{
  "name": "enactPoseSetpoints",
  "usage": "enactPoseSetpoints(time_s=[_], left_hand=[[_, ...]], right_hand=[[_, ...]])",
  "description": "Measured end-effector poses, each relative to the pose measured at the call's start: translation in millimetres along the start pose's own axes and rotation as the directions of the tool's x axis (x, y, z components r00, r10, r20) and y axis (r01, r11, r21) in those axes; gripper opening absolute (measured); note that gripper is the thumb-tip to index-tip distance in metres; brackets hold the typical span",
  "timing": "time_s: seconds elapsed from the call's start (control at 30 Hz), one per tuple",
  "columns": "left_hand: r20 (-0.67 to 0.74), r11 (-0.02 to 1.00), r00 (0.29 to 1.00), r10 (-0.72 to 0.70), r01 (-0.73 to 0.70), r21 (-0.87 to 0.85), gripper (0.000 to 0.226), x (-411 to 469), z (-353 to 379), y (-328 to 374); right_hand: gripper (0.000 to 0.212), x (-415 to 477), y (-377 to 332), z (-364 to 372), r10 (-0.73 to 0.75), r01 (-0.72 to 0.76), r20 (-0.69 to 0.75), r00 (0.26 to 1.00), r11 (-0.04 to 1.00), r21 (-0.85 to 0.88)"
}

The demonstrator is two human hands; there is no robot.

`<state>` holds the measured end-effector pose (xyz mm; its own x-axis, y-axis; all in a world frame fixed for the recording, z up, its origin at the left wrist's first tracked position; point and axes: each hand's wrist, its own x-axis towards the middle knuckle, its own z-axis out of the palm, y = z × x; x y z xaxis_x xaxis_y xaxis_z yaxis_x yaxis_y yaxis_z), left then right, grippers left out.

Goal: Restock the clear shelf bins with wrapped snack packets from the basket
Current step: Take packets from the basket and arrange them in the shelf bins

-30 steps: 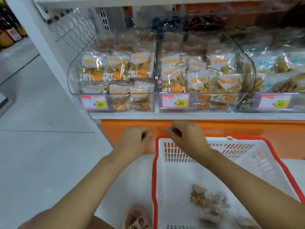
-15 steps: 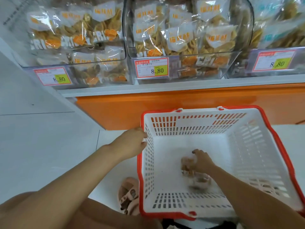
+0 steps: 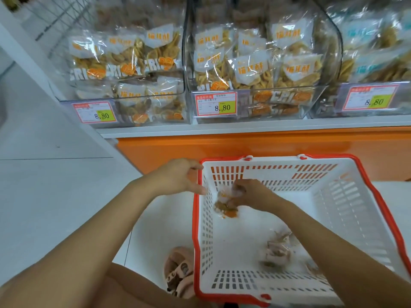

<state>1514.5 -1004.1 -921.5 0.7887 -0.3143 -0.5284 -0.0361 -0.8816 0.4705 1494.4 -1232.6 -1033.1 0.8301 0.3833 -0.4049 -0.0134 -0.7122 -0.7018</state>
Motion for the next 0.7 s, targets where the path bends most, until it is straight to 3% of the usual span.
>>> enactPoseSetpoints(time_s=[0.1,0.2,0.27,0.33,0.4,0.43,0.5,0.53,0.57,0.7], left_hand=[[0.012,0.981,0.999,0.039,-0.036,-0.193,0.078,-13,-17,10],[-0.168,0.94,0.982,0.089,-0.139,-0.312,0.04,-25,-35,15],[-0.283,0.884,0.955,0.092,-0.209,-0.418,0.023,-36,-53,14],[-0.38,0.79,0.921,0.086,-0.296,-0.538,0.021,-48,-71,9],[-0.537,0.699,0.844,-0.02,-0.372,-0.611,0.016,-56,-85,4],[-0.639,0.695,0.762,-0.104,-0.404,-0.595,0.013,-58,-90,1],[-0.828,0.823,0.52,-0.21,-0.364,-0.437,0.014,-58,-97,-8],[-0.881,0.886,0.427,-0.203,-0.303,-0.351,0.016,-58,-99,-13],[-0.907,0.92,0.379,-0.181,-0.26,-0.293,0.02,-57,-100,-17],[-0.905,0.956,0.41,-0.117,-0.201,-0.215,0.025,-49,-99,-20]], right_hand=[[0.027,-13,-64,-44,-0.074,0.086,-0.109,0.991,0.99,0.11],[0.015,-31,-122,-81,-0.166,0.214,-0.19,0.968,0.939,0.27],[0.013,-40,-158,-99,-0.215,0.278,-0.277,0.937,0.937,0.213],[0.021,-44,-196,-114,-0.305,0.341,-0.359,0.882,0.939,0.04],[0.023,-40,-230,-128,-0.387,0.369,-0.409,0.827,0.921,-0.124],[0.024,-34,-246,-136,-0.423,0.371,-0.433,0.796,0.906,-0.203],[0.03,-15,-274,-151,-0.49,0.363,-0.466,0.737,0.868,-0.338],[0.031,-3,-287,-158,-0.509,0.354,-0.462,0.726,0.853,-0.383],[0.031,8,-300,-164,-0.517,0.34,-0.445,0.731,0.842,-0.419],[0.036,55,-331,-174,-0.451,0.194,-0.391,0.802,0.817,-0.543]])
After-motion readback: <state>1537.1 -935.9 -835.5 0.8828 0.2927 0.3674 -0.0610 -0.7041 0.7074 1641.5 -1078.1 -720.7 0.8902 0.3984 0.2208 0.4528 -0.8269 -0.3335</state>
